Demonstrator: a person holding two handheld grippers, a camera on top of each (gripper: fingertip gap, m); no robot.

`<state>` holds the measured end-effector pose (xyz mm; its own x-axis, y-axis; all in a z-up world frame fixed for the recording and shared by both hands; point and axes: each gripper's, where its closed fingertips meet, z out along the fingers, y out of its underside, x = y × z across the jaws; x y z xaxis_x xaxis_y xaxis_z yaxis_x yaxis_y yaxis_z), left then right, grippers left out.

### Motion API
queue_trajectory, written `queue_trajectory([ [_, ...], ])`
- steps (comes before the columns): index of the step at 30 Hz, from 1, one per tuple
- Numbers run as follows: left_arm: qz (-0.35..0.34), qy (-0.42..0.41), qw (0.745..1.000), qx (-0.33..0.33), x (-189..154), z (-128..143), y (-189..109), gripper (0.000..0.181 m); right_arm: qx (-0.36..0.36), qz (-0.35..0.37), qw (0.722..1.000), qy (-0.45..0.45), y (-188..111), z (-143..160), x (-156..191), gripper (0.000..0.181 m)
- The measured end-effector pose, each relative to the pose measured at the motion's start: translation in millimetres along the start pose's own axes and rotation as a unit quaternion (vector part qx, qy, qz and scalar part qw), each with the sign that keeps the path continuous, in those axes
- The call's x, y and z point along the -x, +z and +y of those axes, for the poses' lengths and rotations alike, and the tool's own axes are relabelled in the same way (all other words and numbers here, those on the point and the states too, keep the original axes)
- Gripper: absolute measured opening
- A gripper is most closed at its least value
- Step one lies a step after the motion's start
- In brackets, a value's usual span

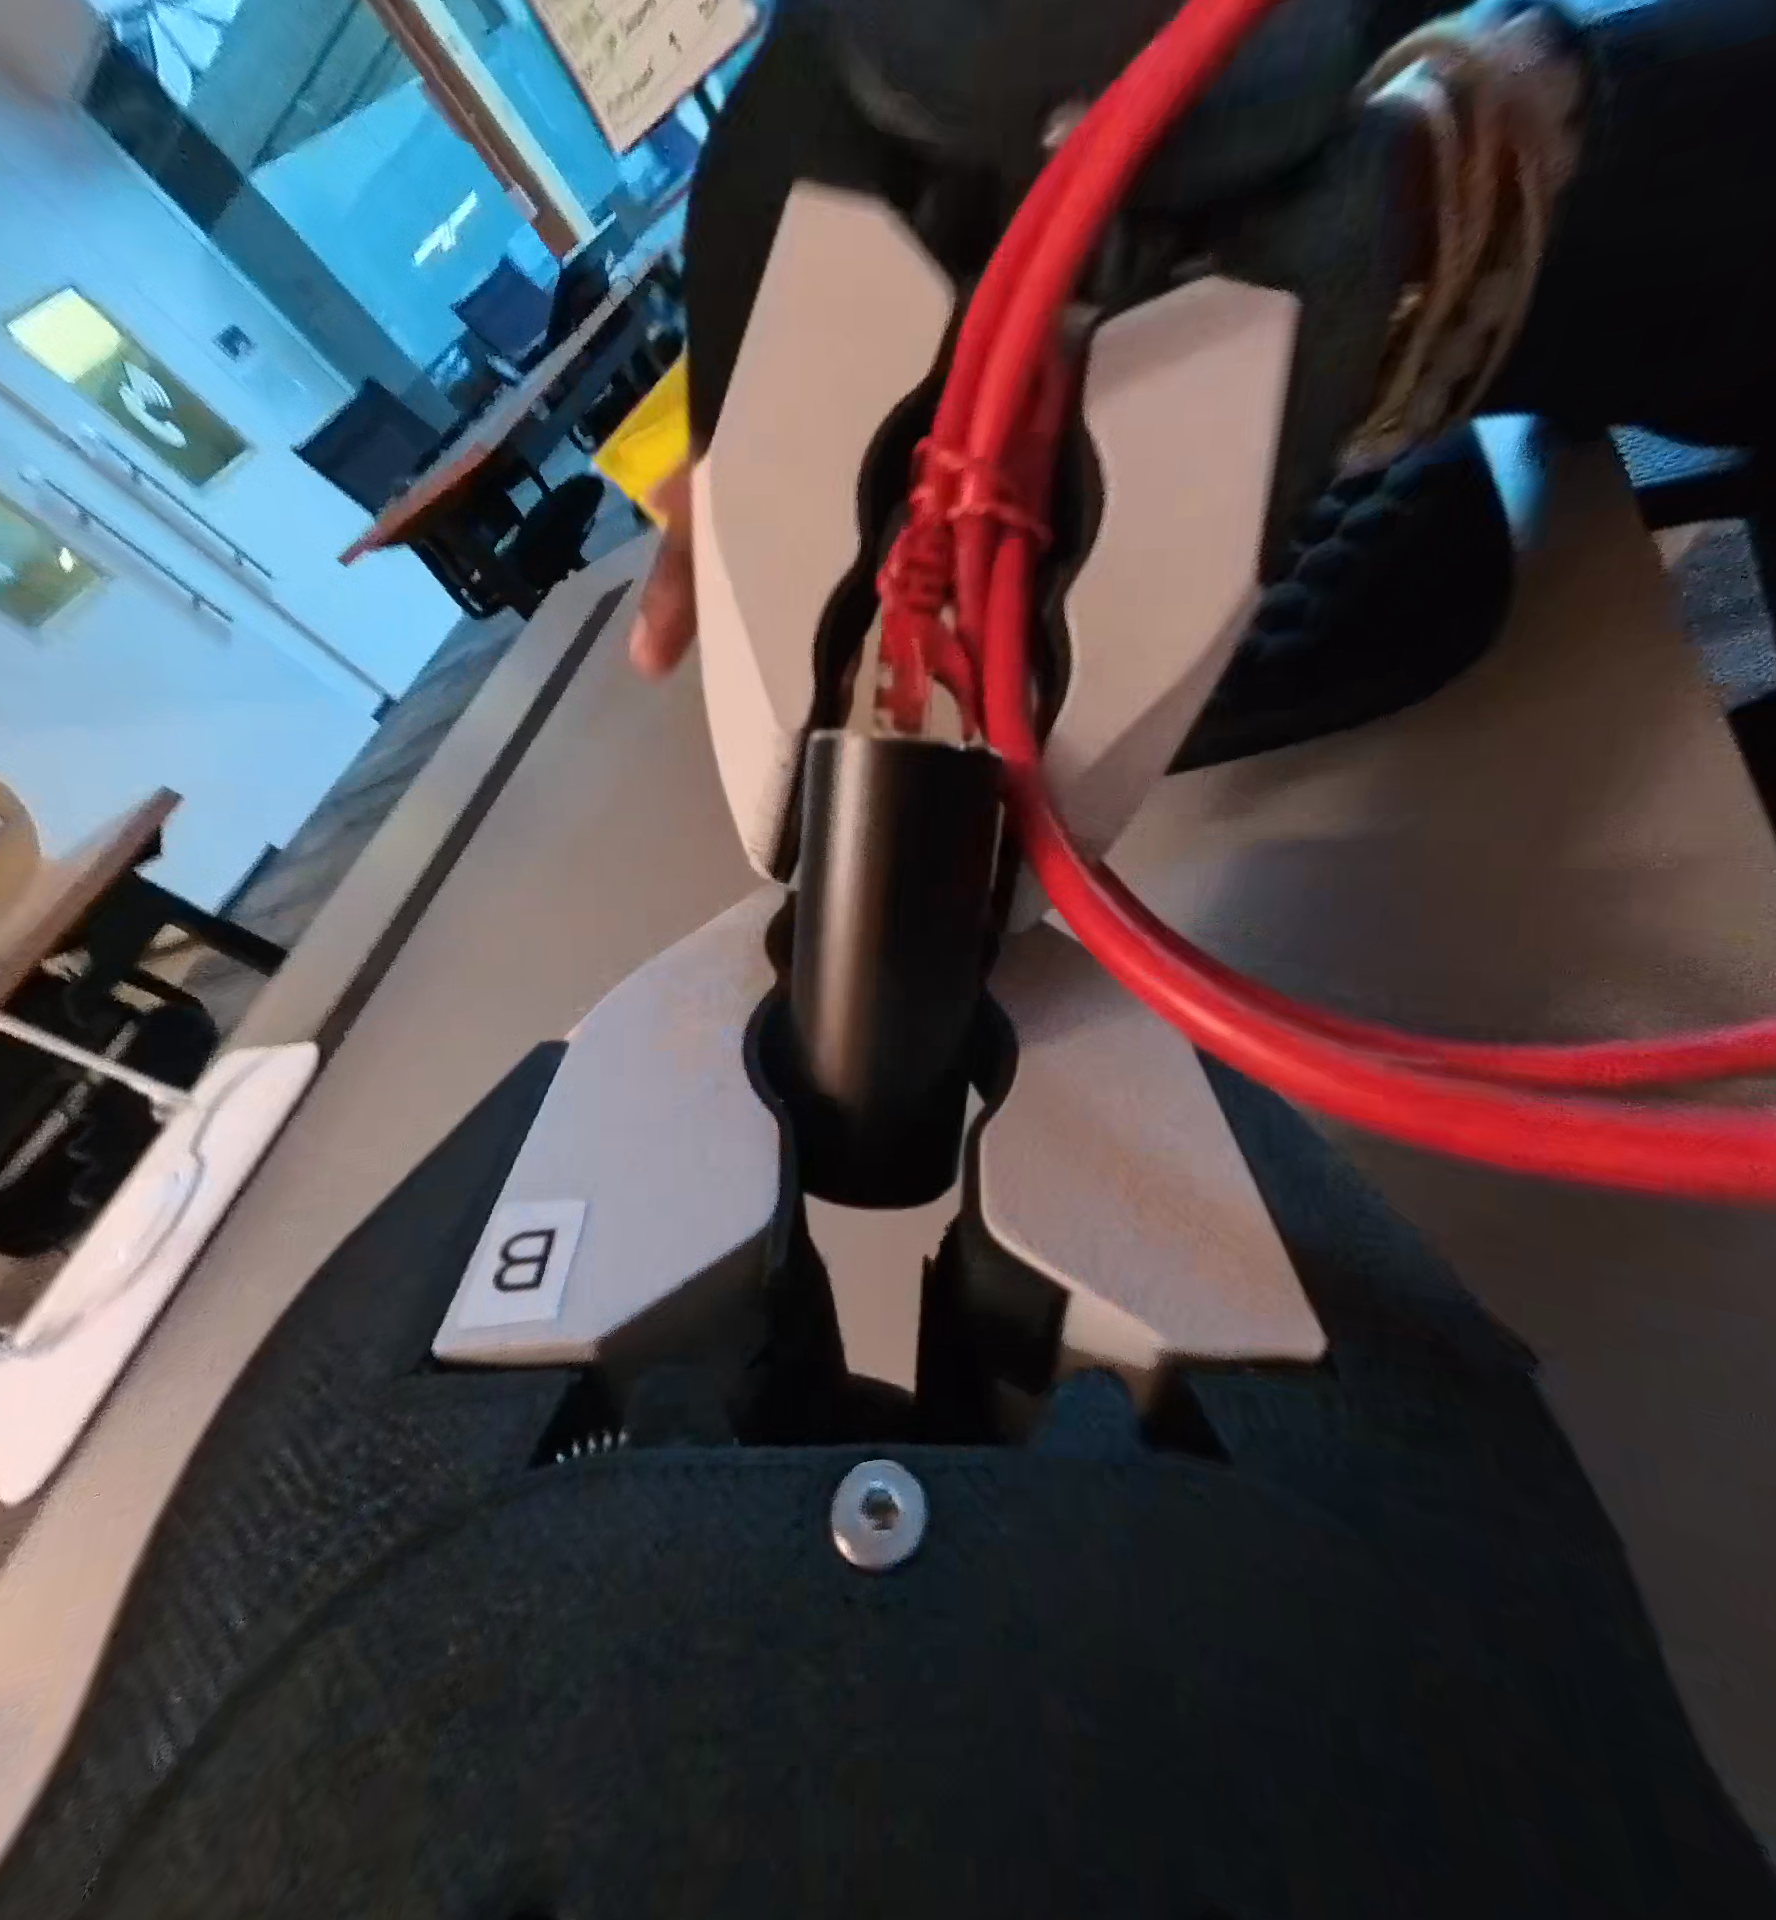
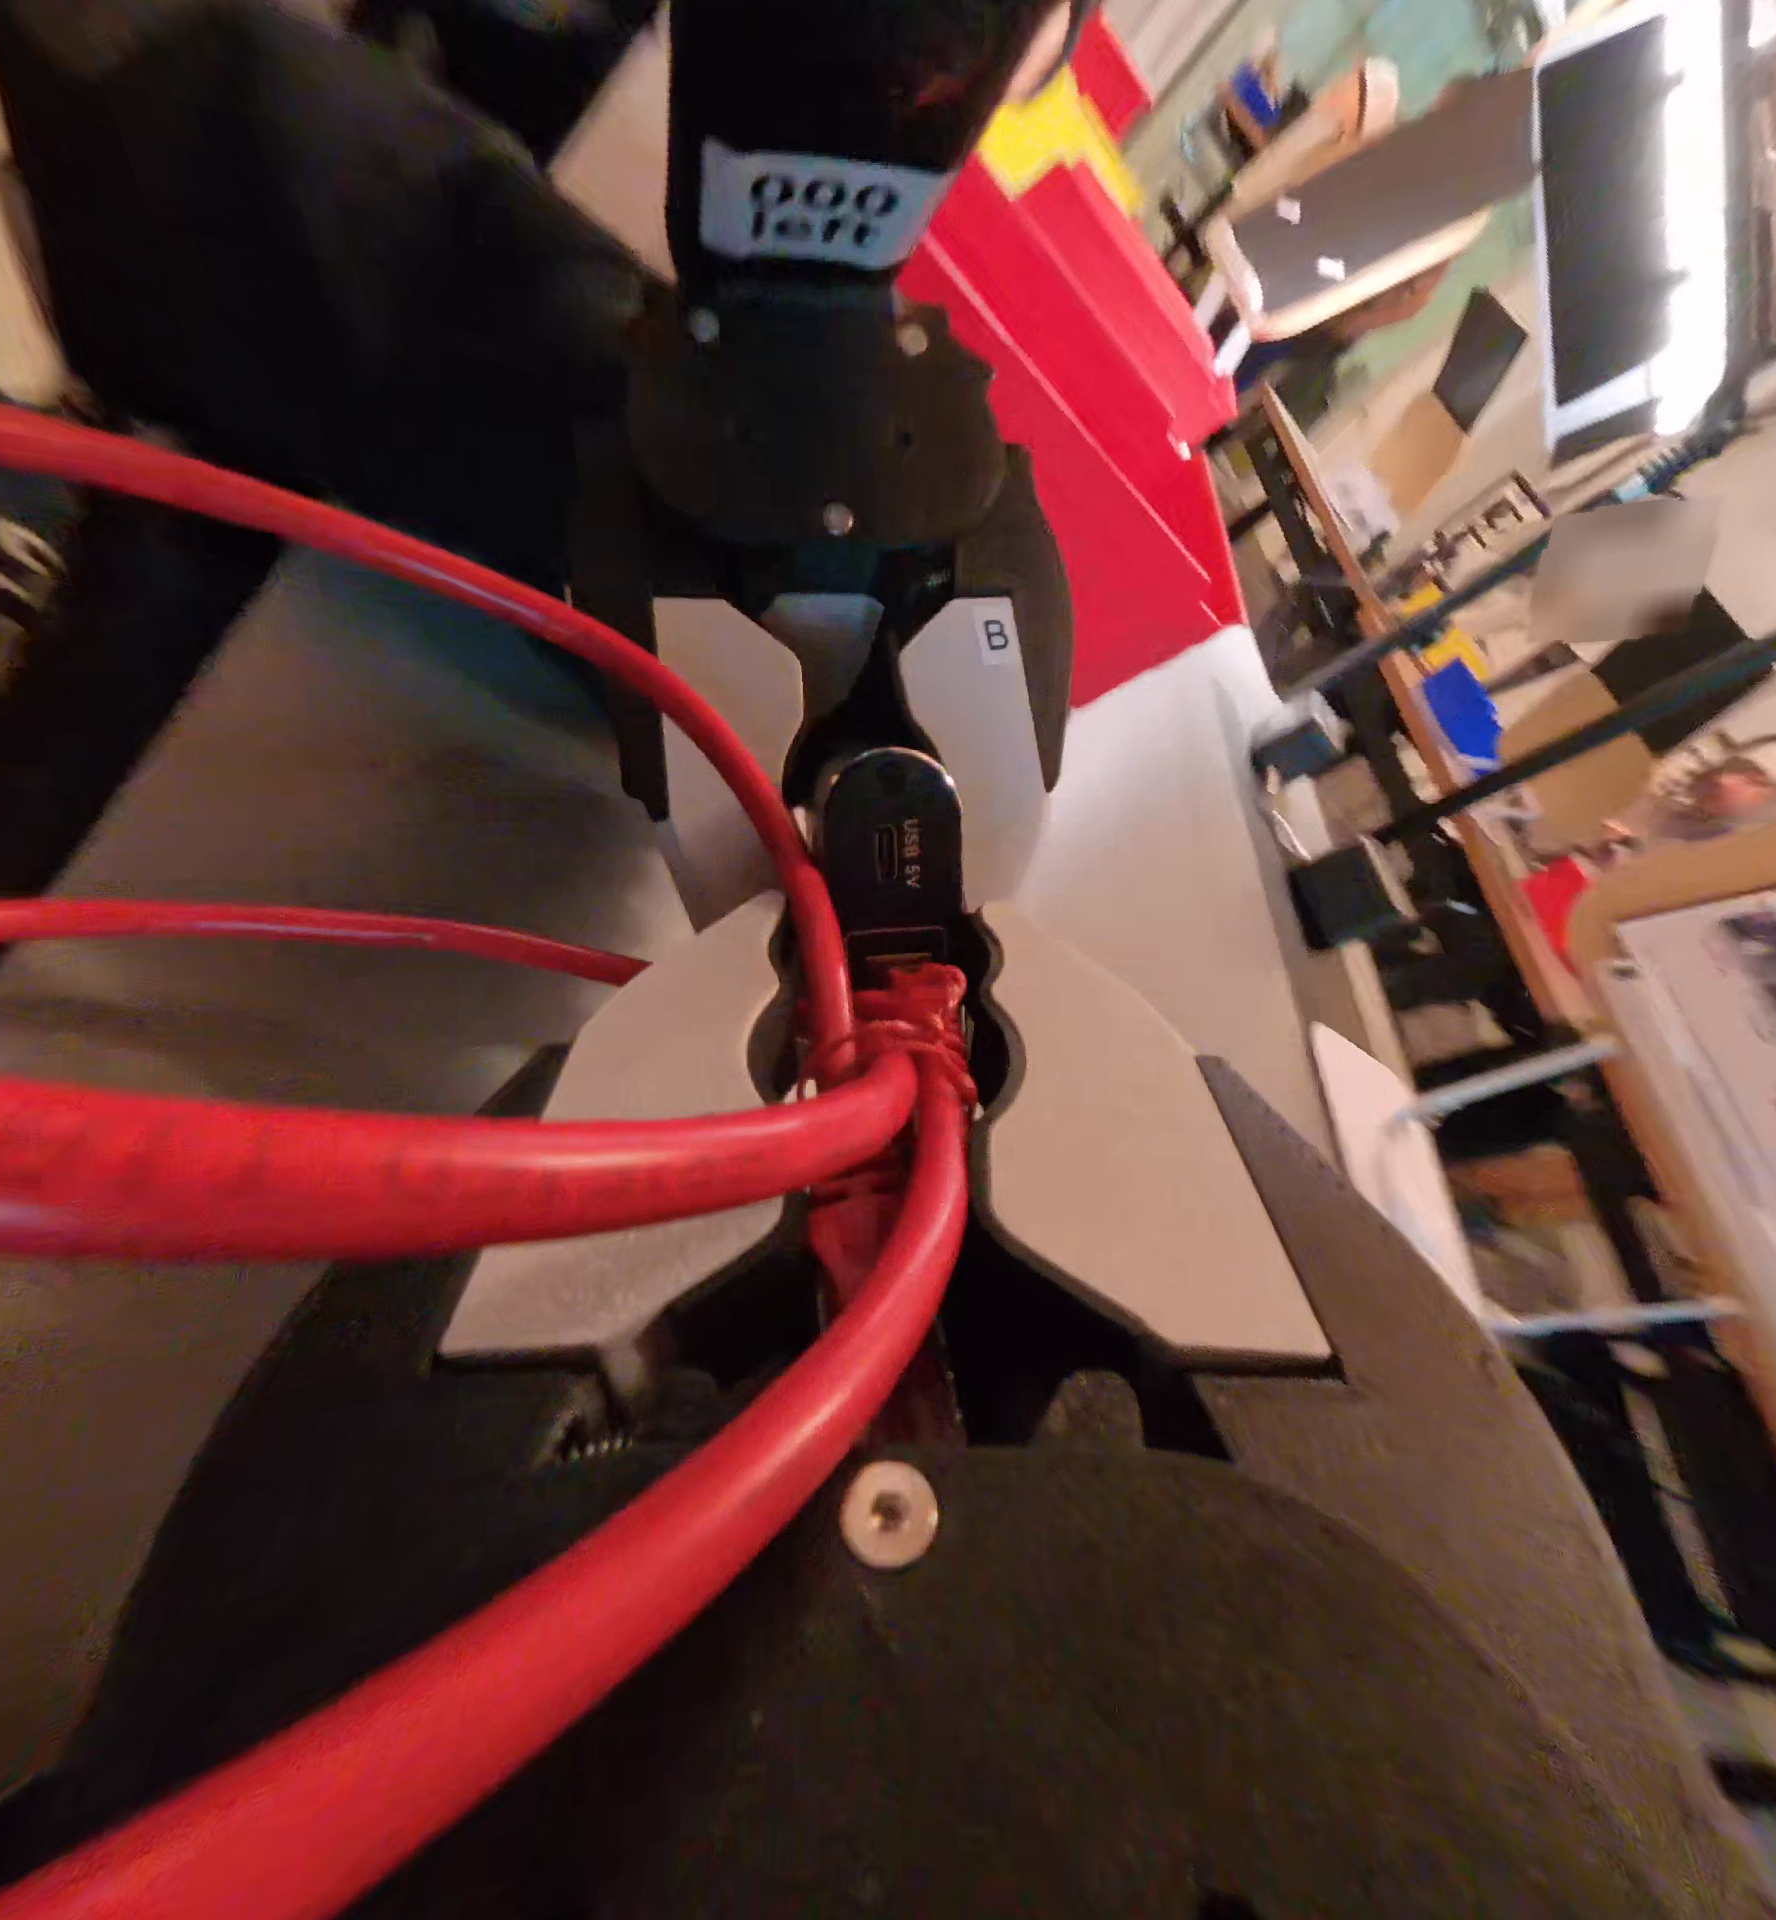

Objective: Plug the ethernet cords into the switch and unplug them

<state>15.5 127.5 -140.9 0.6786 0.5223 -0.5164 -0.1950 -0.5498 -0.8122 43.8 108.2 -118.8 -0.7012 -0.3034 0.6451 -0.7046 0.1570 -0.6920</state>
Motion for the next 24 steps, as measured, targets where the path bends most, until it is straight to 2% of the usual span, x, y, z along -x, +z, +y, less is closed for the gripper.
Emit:
queue_trajectory([
  [3, -0.006, 0.008, 1.0, 0.023, 3, 9, 2, 0.031, 0.084, 0.022, 0.995, -0.05, 6, 2, 1, 0.027],
  [7, -0.021, 0.029, 0.999, 0.005, 4, 4, 2, 0.033, 0.121, 0.034, 0.989, -0.074, 5, -3, 0, 0.027],
  [12, -0.024, 0.023, 0.999, -0.02, 6, -4, -1, 0.034, 0.125, 0.047, 0.987, -0.087, 2, -6, -4, 0.025],
  [20, -0.045, 0.047, 0.998, -0.02, 10, -4, -2, 0.037, 0.119, 0.05, 0.988, -0.09, 2, -5, -5, 0.026],
  [24, -0.073, 0.051, 0.995, -0.05, 18, -14, -7, 0.043, 0.084, 0.06, 0.993, -0.052, 0, -13, -12, 0.025],
])
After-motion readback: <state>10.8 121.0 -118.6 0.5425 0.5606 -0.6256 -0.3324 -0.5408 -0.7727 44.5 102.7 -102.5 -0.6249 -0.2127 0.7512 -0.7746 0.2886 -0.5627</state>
